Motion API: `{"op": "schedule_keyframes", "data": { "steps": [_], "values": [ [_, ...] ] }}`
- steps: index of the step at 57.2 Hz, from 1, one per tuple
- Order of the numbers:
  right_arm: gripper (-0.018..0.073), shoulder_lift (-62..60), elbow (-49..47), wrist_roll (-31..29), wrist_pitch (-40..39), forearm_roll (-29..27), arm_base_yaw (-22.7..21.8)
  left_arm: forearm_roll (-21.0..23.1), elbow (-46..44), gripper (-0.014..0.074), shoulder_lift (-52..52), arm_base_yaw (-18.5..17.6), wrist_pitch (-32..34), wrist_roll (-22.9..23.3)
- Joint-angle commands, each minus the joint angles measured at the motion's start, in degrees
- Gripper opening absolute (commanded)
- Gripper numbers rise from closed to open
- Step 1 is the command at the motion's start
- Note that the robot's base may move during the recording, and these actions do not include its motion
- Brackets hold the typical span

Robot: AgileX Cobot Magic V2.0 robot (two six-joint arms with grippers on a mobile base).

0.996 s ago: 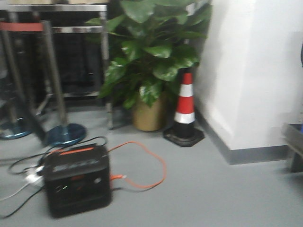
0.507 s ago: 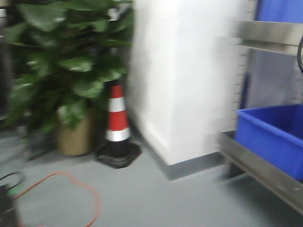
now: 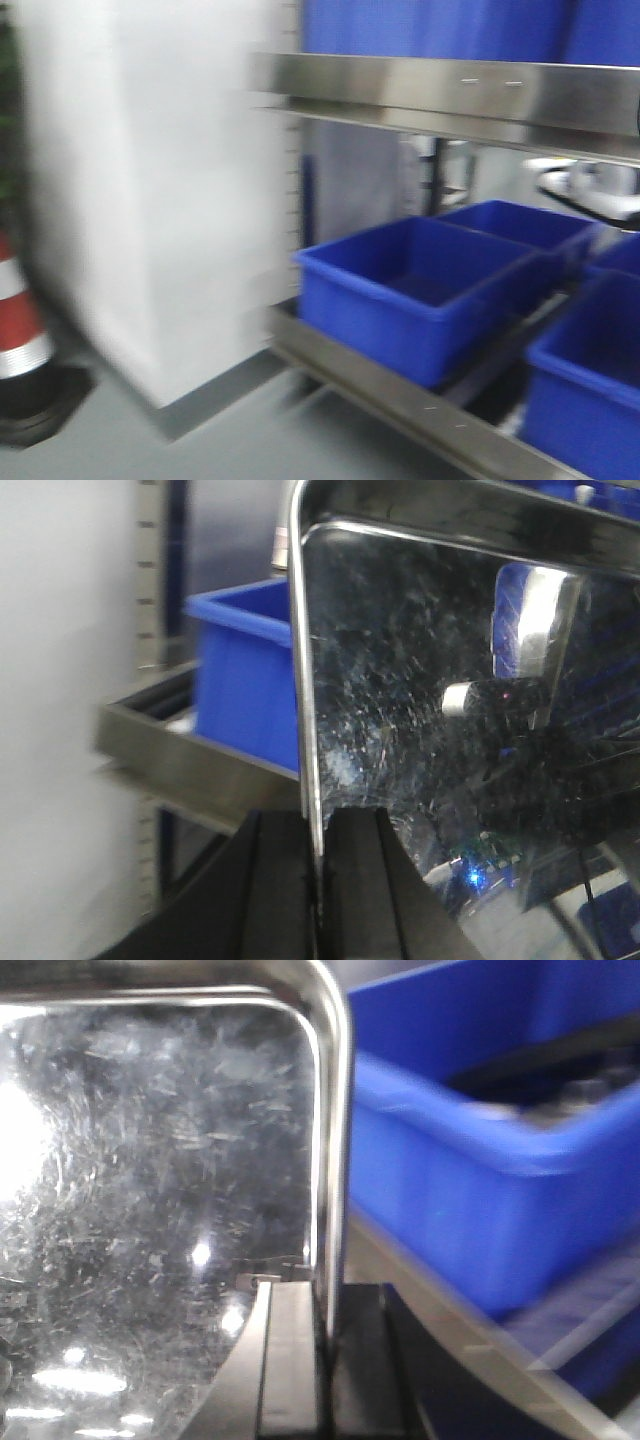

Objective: Stack silver trays without gaps
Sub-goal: 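Turn and drive to the other shelf holding the silver tray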

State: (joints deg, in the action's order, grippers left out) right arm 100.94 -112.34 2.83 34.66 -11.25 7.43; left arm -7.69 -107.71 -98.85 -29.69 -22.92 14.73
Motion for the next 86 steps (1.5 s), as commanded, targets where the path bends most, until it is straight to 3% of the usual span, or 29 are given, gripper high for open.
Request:
{"op": "schedule_keyframes", "data": {
  "steps": [1,86],
  "values": [
    [-0.0081,-0.56,-0.27,-0.79,-2.20,1.33,-0.35,0.46,-0.44,-0.0020,0.81,-0.20,2.92,0.04],
    [-0.0081,-0.56,-0.27,-0.79,-2.20,1.33,-0.35,0.46,-0.44,-0.0020,0.81,-0.20,2.92,0.04]
  ]
}}
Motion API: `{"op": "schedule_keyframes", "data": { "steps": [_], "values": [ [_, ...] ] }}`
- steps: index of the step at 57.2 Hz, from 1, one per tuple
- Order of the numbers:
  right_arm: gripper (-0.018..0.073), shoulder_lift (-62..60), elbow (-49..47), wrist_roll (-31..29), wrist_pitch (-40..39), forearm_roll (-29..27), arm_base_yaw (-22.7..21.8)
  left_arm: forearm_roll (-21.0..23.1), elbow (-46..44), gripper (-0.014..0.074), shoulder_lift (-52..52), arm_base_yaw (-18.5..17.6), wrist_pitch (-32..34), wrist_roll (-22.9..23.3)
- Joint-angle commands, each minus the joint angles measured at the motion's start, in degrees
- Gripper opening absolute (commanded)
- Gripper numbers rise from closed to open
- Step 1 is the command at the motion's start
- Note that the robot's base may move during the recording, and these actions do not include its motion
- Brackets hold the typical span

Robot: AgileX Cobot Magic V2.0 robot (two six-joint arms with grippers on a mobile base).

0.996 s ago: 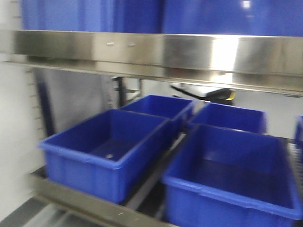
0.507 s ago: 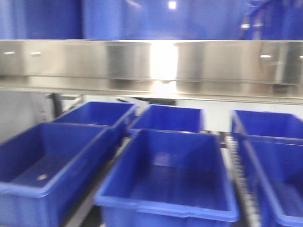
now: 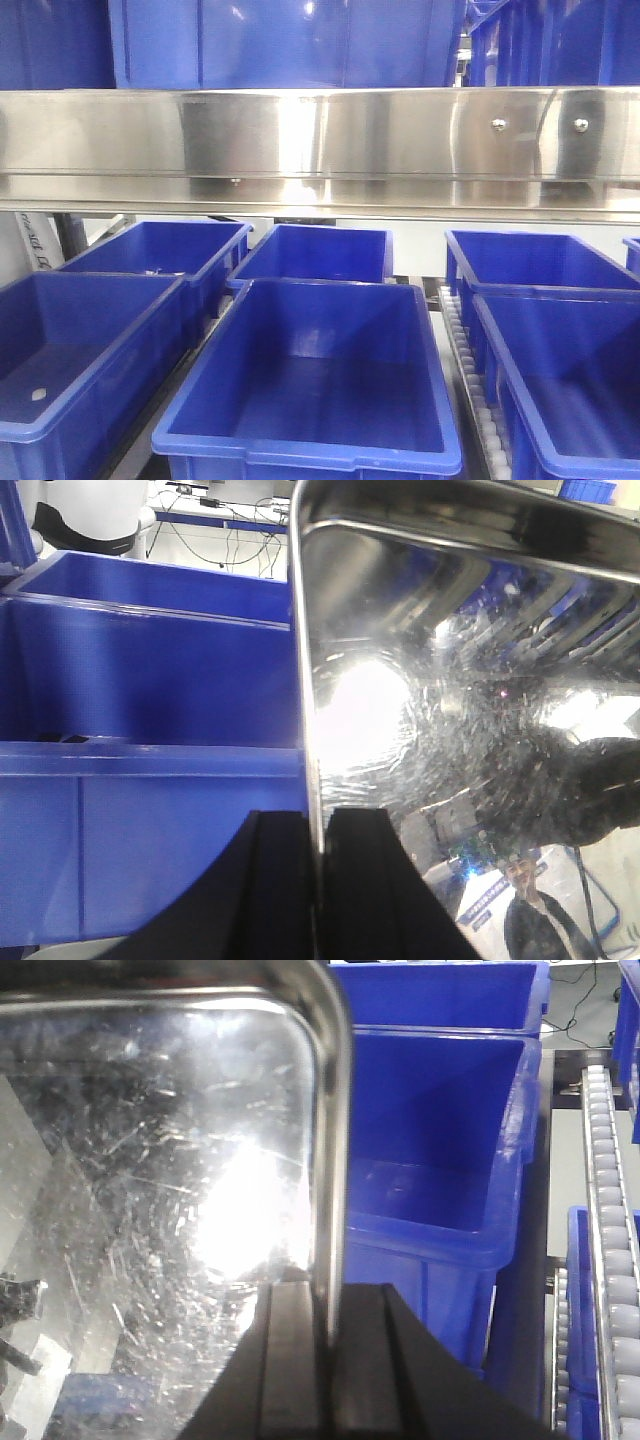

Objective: Stack silver trays without gaps
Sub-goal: 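Lift the silver tray with both grippers over the shelf edge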

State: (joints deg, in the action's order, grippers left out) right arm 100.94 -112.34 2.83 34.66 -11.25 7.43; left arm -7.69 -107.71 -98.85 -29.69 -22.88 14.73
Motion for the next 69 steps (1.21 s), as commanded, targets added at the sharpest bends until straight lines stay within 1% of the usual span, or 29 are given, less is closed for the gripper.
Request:
{"op": "schedule_keyframes", "data": {
  "steps": [1,44,47,52,59,62,69],
  "values": [
    [-0.0081,-0.56,-0.27,-0.79,-2.20,1.33,-0.35,0.46,-0.44,-0.0020,0.81,-0.20,2.88,0.04],
    [-0.0081,-0.56,-0.27,-0.79,-1.37,0.81,-0.35,0.46,-0.44,-0.0020,0.81,-0.20,2.25,0.04],
    [-0.0081,-0.56,-0.27,-0.79,0.35,-0.95,-0.35,-0.09,-0.44,-0.0020,0.81,-0.20,0.13,0.04],
    [-0.0081,-0.19,-0.27,-0.79,3.33,-2.90,-0.26,-2.82,-0.44,-0.0020,0.16,-0.20,-5.49,0.04],
    [-0.0081,0.77,-0.27,-0.79,8.15,-3.03,0.38,-7.26,-0.44,-0.0020,-1.71,-0.20,-14.02,0.04],
    [-0.0081,1.68,-0.27,-0.79,10.20,-3.03,1.08,-8.57,-0.44,-0.0020,-2.76,-0.20,-16.62,0.04],
    [-0.0081,3.84,-0.27,-0.79,14.69,-3.03,3.08,-9.77,-0.44,-0.0020,-5.38,-0.20,-20.37,0.04]
  ]
}}
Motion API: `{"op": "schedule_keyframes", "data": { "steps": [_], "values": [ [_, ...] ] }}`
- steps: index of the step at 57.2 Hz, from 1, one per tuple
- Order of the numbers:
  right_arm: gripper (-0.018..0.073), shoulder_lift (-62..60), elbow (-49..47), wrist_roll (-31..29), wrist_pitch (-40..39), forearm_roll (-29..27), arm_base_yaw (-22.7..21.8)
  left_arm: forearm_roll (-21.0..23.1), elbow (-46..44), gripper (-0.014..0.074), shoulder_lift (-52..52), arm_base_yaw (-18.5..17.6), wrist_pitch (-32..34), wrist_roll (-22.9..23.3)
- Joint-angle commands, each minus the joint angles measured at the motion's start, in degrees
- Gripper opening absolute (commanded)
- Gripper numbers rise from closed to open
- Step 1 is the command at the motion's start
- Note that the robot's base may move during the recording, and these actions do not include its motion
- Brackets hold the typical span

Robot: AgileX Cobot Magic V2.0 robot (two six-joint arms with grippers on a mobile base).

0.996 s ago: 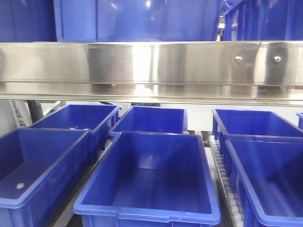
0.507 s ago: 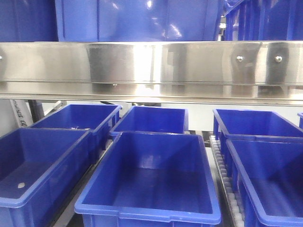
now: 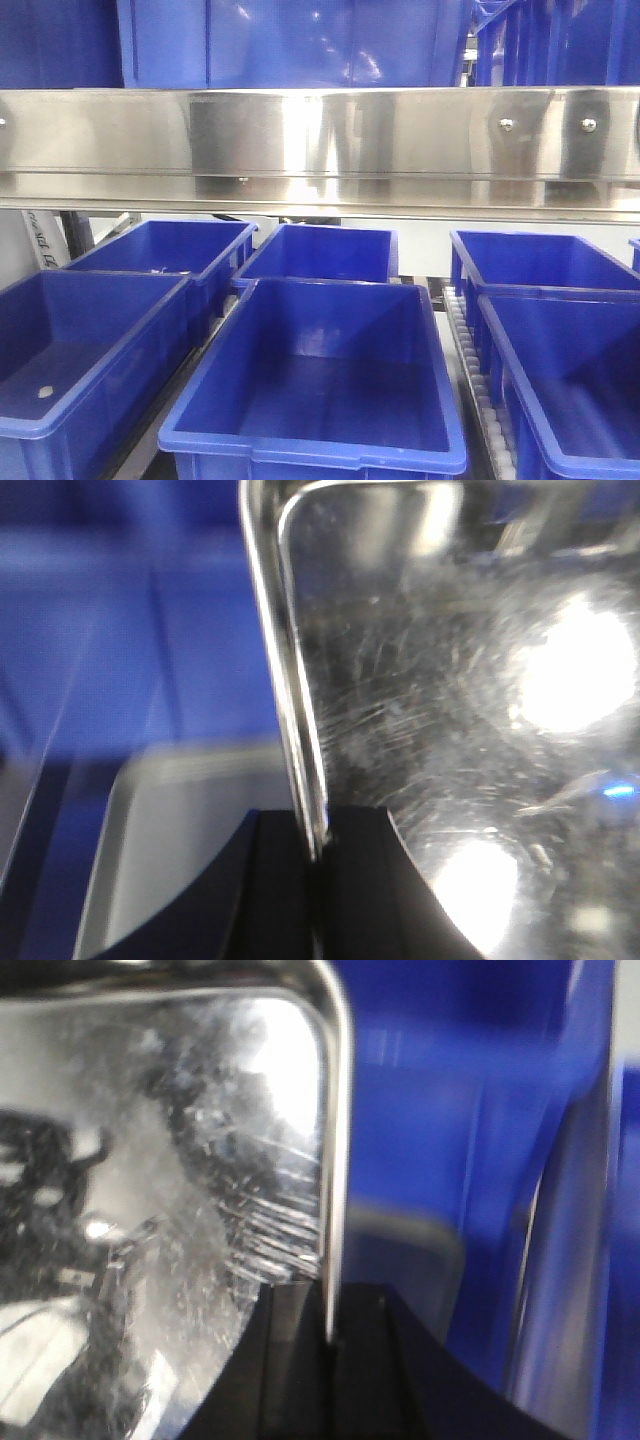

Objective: Stack silver trays without gaps
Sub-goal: 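Lift the silver tray with both grippers over the shelf edge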

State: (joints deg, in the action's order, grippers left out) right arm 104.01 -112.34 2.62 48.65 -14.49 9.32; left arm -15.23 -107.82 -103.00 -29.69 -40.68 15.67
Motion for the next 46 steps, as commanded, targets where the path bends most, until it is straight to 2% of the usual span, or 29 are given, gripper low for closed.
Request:
{"op": "schedule_keyframes", "data": {
  "steps": [1,10,22,36,42,46],
  "values": [
    [-0.0081,1.20,-0.27,-0.59,1.25,0.22,1.41,-2.33,-0.33,-0.0020,-1.71,-0.20,-2.95,-0.91],
    [-0.0079,4.60,-0.27,-0.59,2.51,0.33,3.54,-3.27,-0.33,-0.0020,-5.37,-0.20,-5.51,-0.91],
    [-0.0077,7.46,-0.17,-0.59,3.40,0.45,4.02,-3.40,-0.33,-0.0003,-8.34,-0.20,-6.79,-0.91],
    [-0.0076,8.03,-0.17,-0.59,4.49,0.45,4.02,-3.40,-0.33,0.0231,-8.76,-0.20,-6.08,-0.91],
    [-0.0076,8.03,-0.17,-0.59,4.49,0.45,4.02,-3.40,-0.33,0.0289,-8.76,-0.20,-6.08,-0.91],
    [-0.0076,8.26,-0.17,-0.59,4.69,0.45,4.02,-3.40,-0.33,0.0287,-8.76,-0.20,-6.08,-0.91]
  ]
}}
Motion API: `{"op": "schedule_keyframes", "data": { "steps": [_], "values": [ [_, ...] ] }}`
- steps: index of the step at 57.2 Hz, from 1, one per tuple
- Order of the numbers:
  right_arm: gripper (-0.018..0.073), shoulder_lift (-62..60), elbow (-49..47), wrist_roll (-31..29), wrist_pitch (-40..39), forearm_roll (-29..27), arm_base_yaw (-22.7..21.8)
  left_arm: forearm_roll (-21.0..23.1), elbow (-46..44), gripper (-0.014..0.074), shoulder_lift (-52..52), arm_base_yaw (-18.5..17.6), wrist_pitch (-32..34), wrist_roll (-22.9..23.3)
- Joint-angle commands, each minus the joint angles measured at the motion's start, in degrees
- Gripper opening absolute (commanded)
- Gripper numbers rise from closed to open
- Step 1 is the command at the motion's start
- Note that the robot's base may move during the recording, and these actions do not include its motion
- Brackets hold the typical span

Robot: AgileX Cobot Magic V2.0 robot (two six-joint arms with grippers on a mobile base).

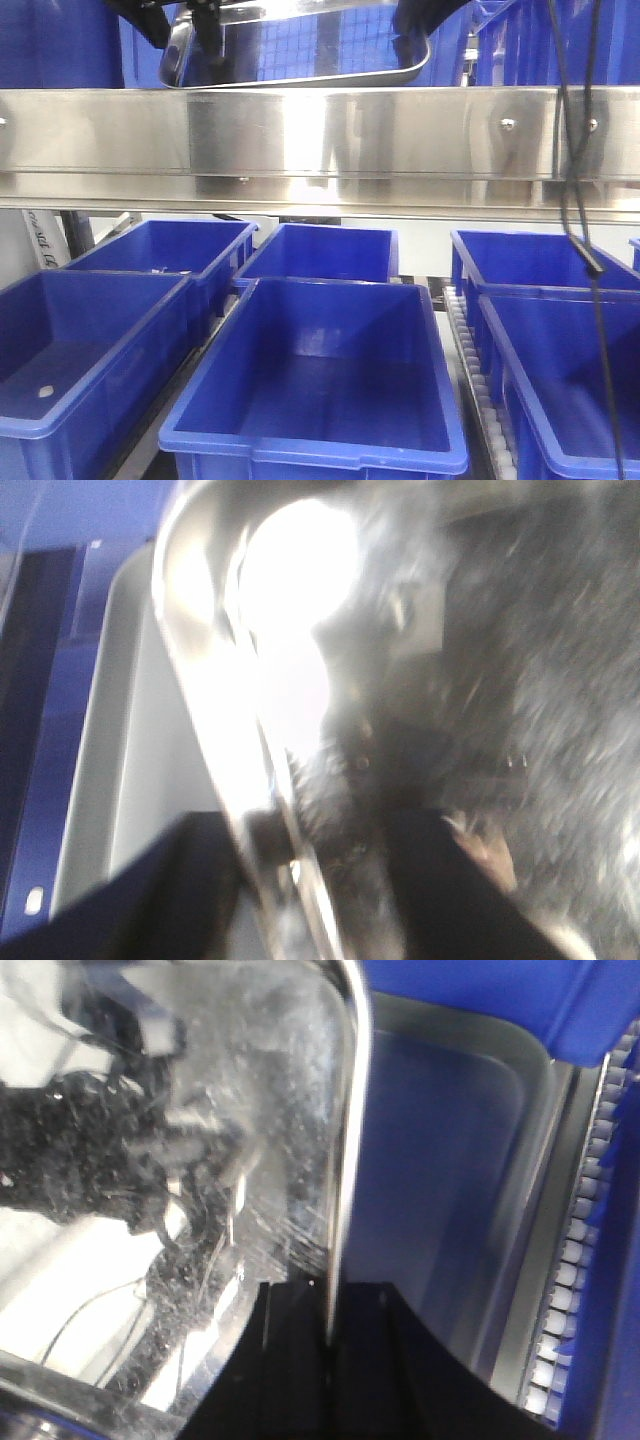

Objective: Stack silver trays without gaps
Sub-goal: 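Lift the silver tray with both grippers over the shelf edge, then lower the silver tray onto the tray on the shelf and open both grippers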

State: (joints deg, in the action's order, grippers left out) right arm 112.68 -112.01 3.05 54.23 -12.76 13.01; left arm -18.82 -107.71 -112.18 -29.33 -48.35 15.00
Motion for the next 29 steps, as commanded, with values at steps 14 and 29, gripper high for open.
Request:
{"op": "schedule_keyframes", "data": {
  "steps": [14,29],
  "values": [
    [0.0221,0.74,-0.50,-1.02,0.28,-1.28,0.33,0.19,-0.43,0.0286,0.42,-0.57,1.25,-0.23],
    [0.0276,-0.21,-0.50,-1.02,-0.03,-0.48,0.33,-3.30,-0.64,0.0286,1.53,0.40,1.49,-0.23]
  ]
}}
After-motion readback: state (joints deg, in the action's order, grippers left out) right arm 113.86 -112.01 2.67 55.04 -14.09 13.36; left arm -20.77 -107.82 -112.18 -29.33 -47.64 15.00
